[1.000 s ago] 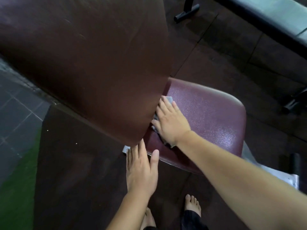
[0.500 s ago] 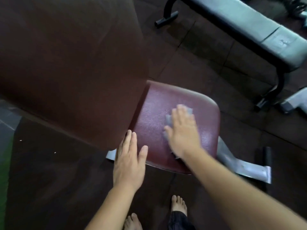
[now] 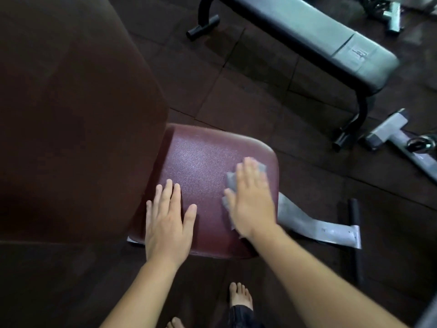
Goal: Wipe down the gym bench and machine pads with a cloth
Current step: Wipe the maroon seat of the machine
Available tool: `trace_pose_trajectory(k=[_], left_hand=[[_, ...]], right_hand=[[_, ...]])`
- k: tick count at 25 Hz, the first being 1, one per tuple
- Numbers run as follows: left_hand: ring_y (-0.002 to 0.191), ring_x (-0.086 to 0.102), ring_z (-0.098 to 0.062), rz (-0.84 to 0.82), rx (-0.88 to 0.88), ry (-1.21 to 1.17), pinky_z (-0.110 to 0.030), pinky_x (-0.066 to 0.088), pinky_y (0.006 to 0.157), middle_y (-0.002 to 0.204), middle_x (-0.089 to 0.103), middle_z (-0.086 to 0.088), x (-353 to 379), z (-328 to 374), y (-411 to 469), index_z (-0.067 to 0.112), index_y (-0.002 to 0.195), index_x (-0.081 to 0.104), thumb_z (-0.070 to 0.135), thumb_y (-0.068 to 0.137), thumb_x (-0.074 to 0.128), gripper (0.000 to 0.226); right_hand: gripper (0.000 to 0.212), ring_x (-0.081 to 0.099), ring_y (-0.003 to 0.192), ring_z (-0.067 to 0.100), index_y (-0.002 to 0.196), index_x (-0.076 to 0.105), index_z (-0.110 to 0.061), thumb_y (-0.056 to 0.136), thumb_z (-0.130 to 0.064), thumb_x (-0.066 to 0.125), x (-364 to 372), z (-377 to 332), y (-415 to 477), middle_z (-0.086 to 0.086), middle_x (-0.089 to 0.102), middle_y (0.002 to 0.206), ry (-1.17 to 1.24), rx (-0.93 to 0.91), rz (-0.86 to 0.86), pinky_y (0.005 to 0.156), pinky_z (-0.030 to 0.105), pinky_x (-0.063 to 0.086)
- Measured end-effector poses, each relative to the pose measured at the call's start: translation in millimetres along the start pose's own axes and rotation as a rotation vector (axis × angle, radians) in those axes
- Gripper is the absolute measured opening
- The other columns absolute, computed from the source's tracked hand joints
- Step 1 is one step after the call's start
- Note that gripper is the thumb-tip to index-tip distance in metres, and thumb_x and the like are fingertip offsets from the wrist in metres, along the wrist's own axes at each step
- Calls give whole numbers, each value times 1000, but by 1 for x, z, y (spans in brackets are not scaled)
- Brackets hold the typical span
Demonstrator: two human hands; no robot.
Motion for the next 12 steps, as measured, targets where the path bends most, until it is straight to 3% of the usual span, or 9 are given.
trace_pose_trajectory(k=[2, 4, 7, 9, 12], left_hand=[[160, 2, -15, 18, -8, 28, -47, 8, 129, 173, 11, 5, 1, 0, 2, 15, 163, 28, 58, 101, 20, 76], [160, 2, -15, 39, -28, 37, -48, 9, 129, 173, 12, 5, 3, 1, -1, 15, 163, 27, 56, 102, 22, 73], [160, -1, -14, 59, -52, 80, -46, 6, 129, 173, 12, 5, 9, 2, -3, 16, 163, 25, 53, 103, 24, 71], [160, 1, -15, 72, -58, 120, -44, 5, 129, 173, 13, 4, 10, 1, -1, 15, 163, 25, 53, 102, 26, 71], [160, 3, -17, 74, -58, 143, -45, 7, 129, 173, 14, 2, 14, 1, -2, 14, 164, 22, 52, 102, 29, 73]], right_hand=[[72, 9, 159, 30, 159, 31, -3, 102, -46, 30, 10, -58, -25, 18, 19, 169, -8, -284, -45, 128, 50, 14], [68, 14, 158, 27, 159, 34, -7, 103, -46, 33, 4, -50, -25, 13, 23, 169, -33, -489, -78, 127, 49, 19], [69, 27, 155, 33, 155, 41, -4, 101, -46, 33, -10, 32, 35, 18, 31, 165, -35, -318, -41, 122, 54, 30], [75, 20, 156, 35, 157, 34, -2, 101, -50, 24, -14, 57, 71, 20, 26, 167, -43, -126, -70, 126, 50, 21], [73, 11, 158, 34, 160, 27, -2, 103, -47, 25, -3, -20, 95, 20, 19, 169, -54, -114, -24, 129, 49, 8]])
Point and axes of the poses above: each hand's wrist, its own y-axis towards the middle knuckle, its own x-axis out of the palm, z = x × y, the point moved 8 cm from there along y, towards the middle knuckle
